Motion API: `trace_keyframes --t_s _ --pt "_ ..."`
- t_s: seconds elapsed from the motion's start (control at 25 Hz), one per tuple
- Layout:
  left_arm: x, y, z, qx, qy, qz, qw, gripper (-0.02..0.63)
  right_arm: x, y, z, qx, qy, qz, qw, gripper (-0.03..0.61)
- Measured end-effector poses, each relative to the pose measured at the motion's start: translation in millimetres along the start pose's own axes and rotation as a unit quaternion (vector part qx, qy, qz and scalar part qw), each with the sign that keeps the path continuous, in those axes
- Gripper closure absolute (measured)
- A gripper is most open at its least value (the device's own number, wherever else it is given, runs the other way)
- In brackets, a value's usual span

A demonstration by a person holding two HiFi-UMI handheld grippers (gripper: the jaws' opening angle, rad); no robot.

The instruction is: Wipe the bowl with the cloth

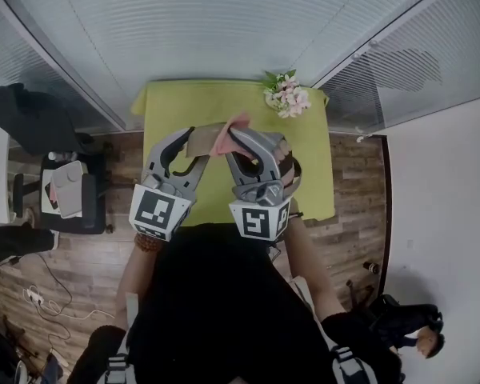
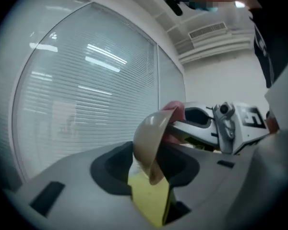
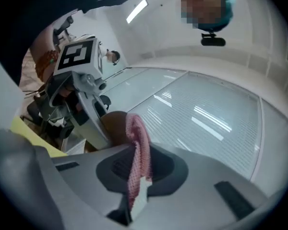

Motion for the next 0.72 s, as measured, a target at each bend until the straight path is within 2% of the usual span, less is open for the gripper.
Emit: trace_keyframes --t_s 0.08,0.12,0.2,0.28,0.4,0.48,0.56,0.64,0.68,0.72 --pt "1.7 -0.5 9.4 0.007 0.047 0.035 0.9982 0.472 -10.3 2.7 6.0 -0.006 -0.063 0.019 0.998 0.554" --pt "2.8 0.5 13.3 0.006 0.07 0.049 0.9964 0.493 -13.8 3.6 7.1 -0.007 -0.073 0.022 0.997 0.554" --pt "5.7 4.5 17.4 -0.005 0.102 0.056 0.9932 0.518 -12.1 3.7 5.5 -0.009 -0.047 0.017 0.999 0.554" --pt "6.6 6.0 18.1 -0.01 0.113 0.055 0.992 0.525 -9.4 4.0 4.4 -0.013 -0.019 0.008 1.0 0.554" --pt "9.3 6.9 12.4 -0.02 0.139 0.072 0.9874 0.527 -10.4 5.7 2.2 -0.026 -0.013 0.004 1.0 0.552" --pt "13.8 10.9 9.2 -0.028 0.138 0.085 0.9864 0.533 -9.5 5.0 -2.7 -0.039 -0.013 -0.006 0.999 0.551" --pt "17.4 12.2 13.2 -0.022 0.126 0.093 0.9874 0.545 -6.2 2.8 -5.7 -0.04 0.01 -0.018 0.999 0.545" --pt "17.5 10.5 25.4 0.012 0.122 0.096 0.9879 0.546 0.0 -0.5 -6.3 -0.025 0.066 -0.031 0.997 0.545" --pt "16.3 9.1 31.2 0.033 0.105 0.094 0.9895 0.546 3.5 -2.6 -7.8 -0.016 0.102 -0.036 0.994 0.548" --pt "14.7 7.3 34.8 0.052 0.07 0.091 0.9921 0.546 6.2 -4.9 -10.6 -0.007 0.143 -0.039 0.989 0.549"
Point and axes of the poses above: the fingertips, and each gripper's own axes: y forward along the fingers, x to its right, z out of its top, the point moved 7 cm from there along -y, backward along the fingers, and after that the axes turned 7 degrees about z, right-handed, at the moved point
